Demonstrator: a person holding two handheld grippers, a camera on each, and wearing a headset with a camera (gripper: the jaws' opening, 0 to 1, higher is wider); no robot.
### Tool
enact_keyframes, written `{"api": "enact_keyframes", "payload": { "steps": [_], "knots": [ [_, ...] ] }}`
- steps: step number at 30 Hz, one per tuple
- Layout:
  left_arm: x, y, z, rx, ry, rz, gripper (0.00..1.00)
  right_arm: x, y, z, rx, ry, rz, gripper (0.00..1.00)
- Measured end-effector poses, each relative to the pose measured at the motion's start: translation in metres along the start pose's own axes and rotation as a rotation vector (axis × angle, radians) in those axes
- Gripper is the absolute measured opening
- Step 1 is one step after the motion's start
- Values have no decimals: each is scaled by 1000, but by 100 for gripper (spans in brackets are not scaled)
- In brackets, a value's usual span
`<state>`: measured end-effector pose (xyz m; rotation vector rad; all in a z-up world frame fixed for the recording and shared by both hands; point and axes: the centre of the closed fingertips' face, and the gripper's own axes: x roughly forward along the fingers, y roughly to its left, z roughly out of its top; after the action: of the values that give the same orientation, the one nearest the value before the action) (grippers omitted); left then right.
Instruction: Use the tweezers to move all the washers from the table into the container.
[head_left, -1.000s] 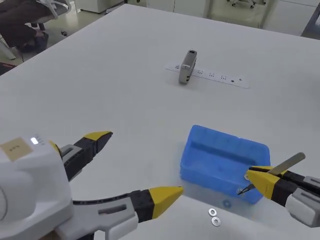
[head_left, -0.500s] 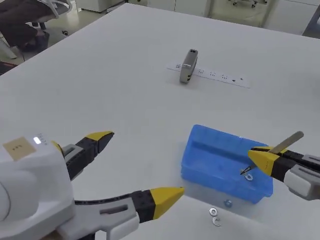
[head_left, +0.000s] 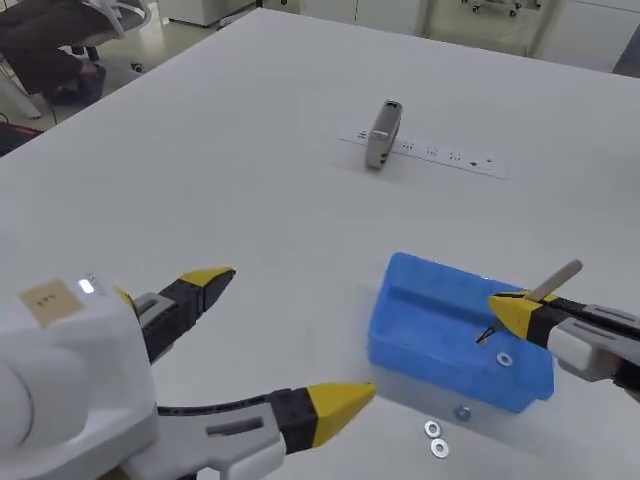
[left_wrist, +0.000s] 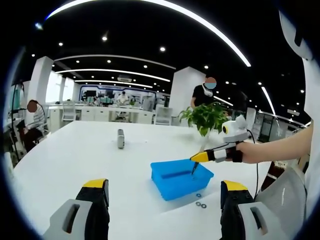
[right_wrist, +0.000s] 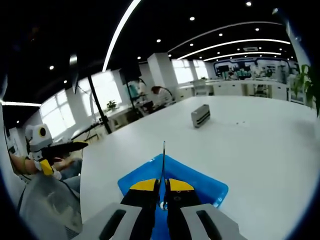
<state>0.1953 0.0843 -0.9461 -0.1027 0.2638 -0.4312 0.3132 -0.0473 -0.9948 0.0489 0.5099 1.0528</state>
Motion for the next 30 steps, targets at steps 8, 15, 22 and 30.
{"api": "enact_keyframes", "payload": {
  "steps": [8, 15, 22, 30],
  "knots": [
    [0, -2, -1, 4, 6, -6, 94, 8, -14, -13, 1, 52, -27, 3],
    [0, -2, -1, 8, 10, -5, 94, 13, -19, -23, -17, 88, -40, 3],
    [0, 0, -2, 9, 11, 2, 94, 14, -21, -29, -64, 113, -47, 3],
    [0, -1, -2, 12, 12, -1, 94, 14, -19, -27, -86, 108, -52, 4]
  ]
}}
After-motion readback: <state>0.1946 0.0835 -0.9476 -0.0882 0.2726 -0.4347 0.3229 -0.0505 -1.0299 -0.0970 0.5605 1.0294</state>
